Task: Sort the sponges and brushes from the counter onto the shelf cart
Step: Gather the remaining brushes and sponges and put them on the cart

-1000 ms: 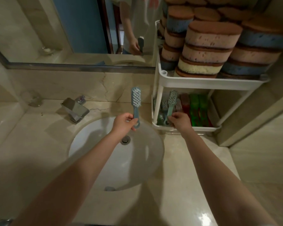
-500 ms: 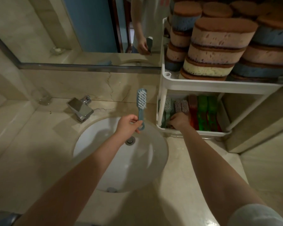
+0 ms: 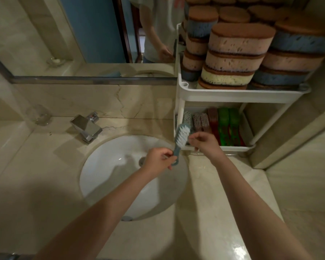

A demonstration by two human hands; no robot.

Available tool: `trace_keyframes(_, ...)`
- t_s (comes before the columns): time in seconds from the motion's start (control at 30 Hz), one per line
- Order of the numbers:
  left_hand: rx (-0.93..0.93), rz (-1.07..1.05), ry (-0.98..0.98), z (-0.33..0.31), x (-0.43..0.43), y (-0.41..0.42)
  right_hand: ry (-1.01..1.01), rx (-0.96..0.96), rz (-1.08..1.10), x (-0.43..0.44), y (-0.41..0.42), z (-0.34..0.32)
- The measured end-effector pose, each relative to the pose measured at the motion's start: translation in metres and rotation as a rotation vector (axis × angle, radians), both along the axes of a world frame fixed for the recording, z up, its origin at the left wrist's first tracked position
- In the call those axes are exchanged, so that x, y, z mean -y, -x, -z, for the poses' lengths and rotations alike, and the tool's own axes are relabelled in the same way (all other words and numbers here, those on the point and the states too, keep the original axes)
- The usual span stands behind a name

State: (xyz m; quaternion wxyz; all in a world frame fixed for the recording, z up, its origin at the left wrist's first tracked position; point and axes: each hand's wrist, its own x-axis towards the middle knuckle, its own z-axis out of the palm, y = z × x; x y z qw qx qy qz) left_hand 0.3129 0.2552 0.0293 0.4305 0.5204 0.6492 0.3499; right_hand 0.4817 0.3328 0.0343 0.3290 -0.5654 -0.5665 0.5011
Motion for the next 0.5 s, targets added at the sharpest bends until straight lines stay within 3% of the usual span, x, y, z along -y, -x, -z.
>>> trace_keyframes(0.23, 0.077, 0.028, 0.051, -0.005, -0.024, -0.051, 0.066, -0.025, 0.033, 0.02, -0.046, -0.002)
trace_keyframes(0.5, -0.016, 0.152, 0.081, -0.011, -0.044, -0.066, 0.01, -0.06, 0.003, 0.006, -0.045, -0.008)
